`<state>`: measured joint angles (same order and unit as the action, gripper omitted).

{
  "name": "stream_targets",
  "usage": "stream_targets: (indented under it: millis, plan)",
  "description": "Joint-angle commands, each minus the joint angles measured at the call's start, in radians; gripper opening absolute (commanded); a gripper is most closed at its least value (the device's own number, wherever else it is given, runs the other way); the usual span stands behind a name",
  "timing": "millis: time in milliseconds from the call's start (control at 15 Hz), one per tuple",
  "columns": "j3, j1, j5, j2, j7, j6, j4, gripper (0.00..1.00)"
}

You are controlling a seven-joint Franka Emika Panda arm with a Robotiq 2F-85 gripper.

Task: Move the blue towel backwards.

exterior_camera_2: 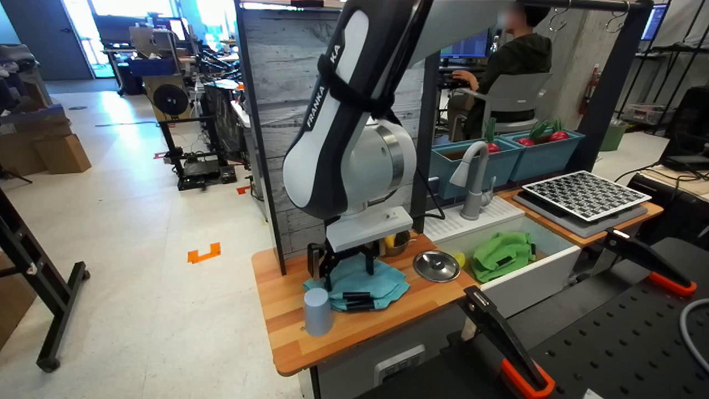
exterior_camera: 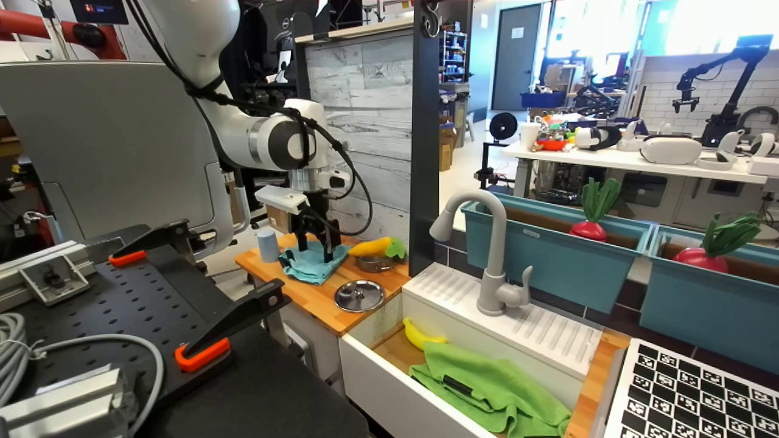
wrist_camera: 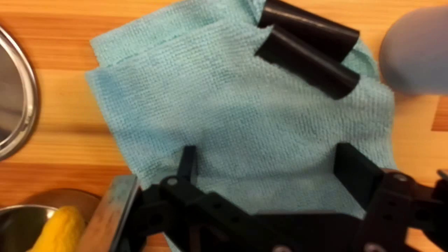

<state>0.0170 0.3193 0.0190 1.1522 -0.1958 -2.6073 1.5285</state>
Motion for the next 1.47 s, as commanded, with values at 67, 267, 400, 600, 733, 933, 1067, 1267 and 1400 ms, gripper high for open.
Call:
stream_targets:
  millis: [67, 267, 400, 600, 733, 933, 1067, 1267, 1400]
  plan:
    - [0.012, 0.024, -0.041, 0.058, -0.016, 0.044, -0.12, 1.0]
    - [0.014, 0.032, -0.054, 0.074, -0.016, 0.046, -0.157, 1.0]
    - [0.013, 0.033, -0.063, 0.08, -0.012, 0.045, -0.171, 1.0]
    - [0.022, 0.039, -0.067, 0.076, -0.02, 0.032, -0.167, 1.0]
    - [0.017, 0.037, -0.069, 0.056, -0.008, 0.028, -0.141, 1.0]
    - [0.028, 0.052, -0.081, 0.033, -0.018, 0.007, -0.105, 1.0]
    - [0.033, 0.063, -0.093, 0.015, -0.025, -0.009, -0.075, 1.0]
    - [0.063, 0.093, -0.111, -0.039, -0.064, -0.074, 0.01, 1.0]
    - [0.08, 0.111, -0.112, -0.089, -0.077, -0.132, 0.088, 1.0]
